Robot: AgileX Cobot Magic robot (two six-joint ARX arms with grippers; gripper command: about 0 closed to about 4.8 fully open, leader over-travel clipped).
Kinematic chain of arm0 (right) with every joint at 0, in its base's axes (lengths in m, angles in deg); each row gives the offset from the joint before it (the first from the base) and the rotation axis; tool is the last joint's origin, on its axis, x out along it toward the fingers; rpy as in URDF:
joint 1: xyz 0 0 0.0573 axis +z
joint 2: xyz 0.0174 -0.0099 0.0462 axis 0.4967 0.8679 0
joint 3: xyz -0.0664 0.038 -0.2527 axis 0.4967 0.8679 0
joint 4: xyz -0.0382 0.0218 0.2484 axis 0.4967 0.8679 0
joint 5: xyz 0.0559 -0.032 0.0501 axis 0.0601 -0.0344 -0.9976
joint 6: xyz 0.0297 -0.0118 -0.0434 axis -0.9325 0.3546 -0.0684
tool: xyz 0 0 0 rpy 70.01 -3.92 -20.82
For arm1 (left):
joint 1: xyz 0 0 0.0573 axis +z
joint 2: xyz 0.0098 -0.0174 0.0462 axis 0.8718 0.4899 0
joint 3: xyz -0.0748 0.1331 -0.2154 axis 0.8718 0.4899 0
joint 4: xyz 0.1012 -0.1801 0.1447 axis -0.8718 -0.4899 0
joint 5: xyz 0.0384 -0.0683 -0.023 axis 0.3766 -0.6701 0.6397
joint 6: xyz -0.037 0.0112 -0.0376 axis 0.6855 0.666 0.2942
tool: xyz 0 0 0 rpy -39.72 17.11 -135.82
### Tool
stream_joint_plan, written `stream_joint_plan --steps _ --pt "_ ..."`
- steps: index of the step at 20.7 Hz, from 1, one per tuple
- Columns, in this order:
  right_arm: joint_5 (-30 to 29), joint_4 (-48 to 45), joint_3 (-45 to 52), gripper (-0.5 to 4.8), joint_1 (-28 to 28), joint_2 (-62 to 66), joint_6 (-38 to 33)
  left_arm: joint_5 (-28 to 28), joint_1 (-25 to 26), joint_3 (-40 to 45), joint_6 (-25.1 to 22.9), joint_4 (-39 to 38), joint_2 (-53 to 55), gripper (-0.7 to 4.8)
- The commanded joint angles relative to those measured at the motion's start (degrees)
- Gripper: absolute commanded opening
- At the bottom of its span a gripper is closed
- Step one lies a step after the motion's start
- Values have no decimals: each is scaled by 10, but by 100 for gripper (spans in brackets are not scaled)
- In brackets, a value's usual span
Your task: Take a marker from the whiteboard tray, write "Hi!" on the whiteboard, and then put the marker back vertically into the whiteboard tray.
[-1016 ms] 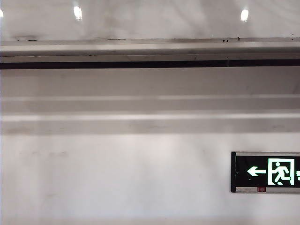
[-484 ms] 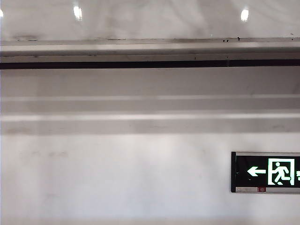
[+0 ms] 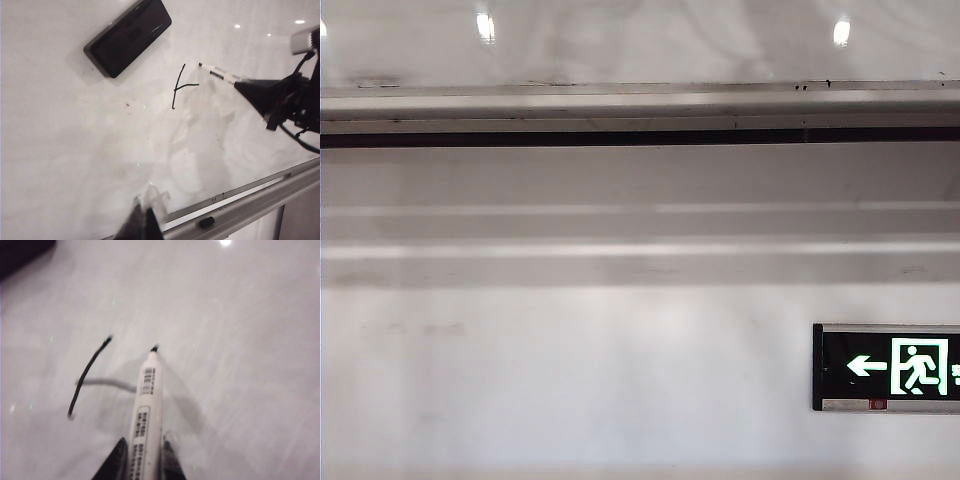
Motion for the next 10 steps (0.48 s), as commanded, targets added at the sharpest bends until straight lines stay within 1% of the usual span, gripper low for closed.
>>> stream_joint_plan --steps 1,10 --pt "23 48 -2 -4 -2 1 1 -4 -1 -3 0 9 -1 -6" --pt "25 129 -2 -5 -2 1 -18 -4 -1 -3 0 9 -1 -6"
